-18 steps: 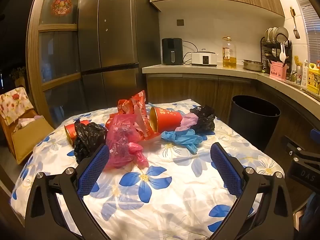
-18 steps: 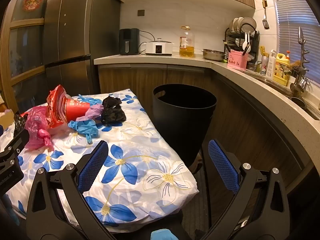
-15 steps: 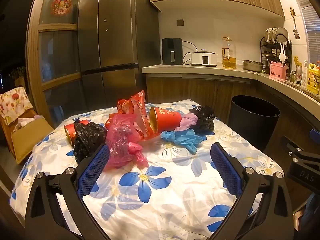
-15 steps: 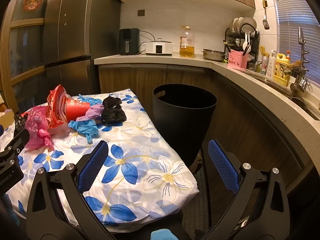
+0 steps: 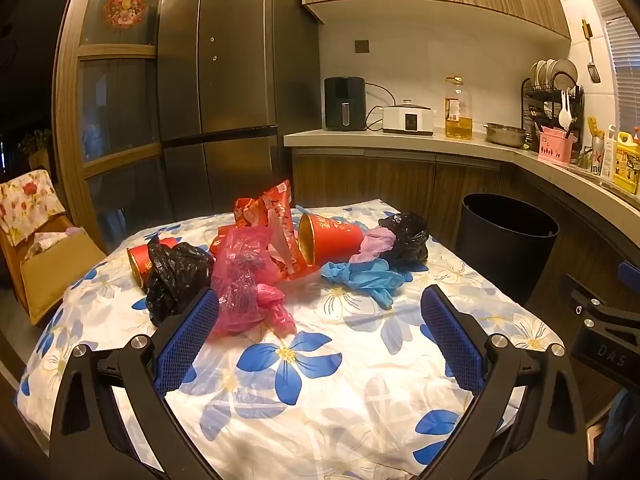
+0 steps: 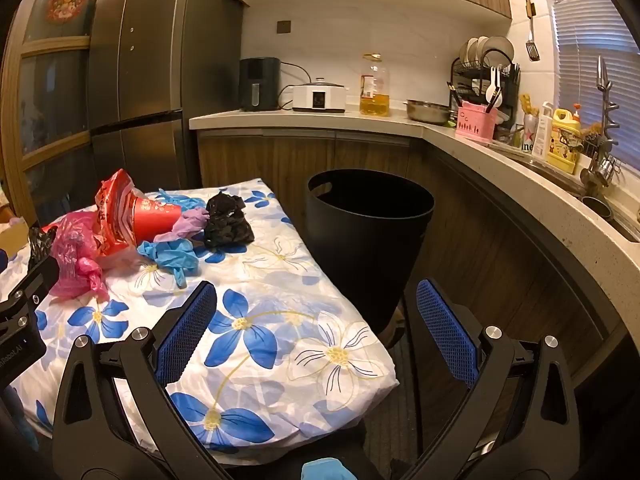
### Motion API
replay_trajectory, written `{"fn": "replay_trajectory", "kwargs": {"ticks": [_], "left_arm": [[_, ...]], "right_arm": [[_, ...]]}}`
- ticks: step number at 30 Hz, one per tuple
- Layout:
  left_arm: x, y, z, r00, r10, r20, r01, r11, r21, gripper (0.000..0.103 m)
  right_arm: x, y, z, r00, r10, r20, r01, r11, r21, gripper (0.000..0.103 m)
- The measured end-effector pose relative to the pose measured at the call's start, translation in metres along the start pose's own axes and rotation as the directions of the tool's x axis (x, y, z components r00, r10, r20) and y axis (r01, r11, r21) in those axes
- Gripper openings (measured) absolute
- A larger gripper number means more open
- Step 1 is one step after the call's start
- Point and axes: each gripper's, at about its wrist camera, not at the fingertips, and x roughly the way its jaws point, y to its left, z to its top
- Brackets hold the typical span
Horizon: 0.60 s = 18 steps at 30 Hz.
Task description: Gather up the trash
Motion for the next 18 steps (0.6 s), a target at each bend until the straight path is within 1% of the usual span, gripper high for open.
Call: {"fn": "replay_trajectory", "kwargs": {"ticks": [18], "left_arm": [[-0.0006, 0.0005, 0.0005, 1.000, -0.002, 0.002, 0.002, 1.000, -0.005, 0.097]], "right_arm": [[0.0011, 0.0026, -0.0002, 1.000, 0.000, 0.004, 0.000, 1.000, -0.003, 0.099]]}}
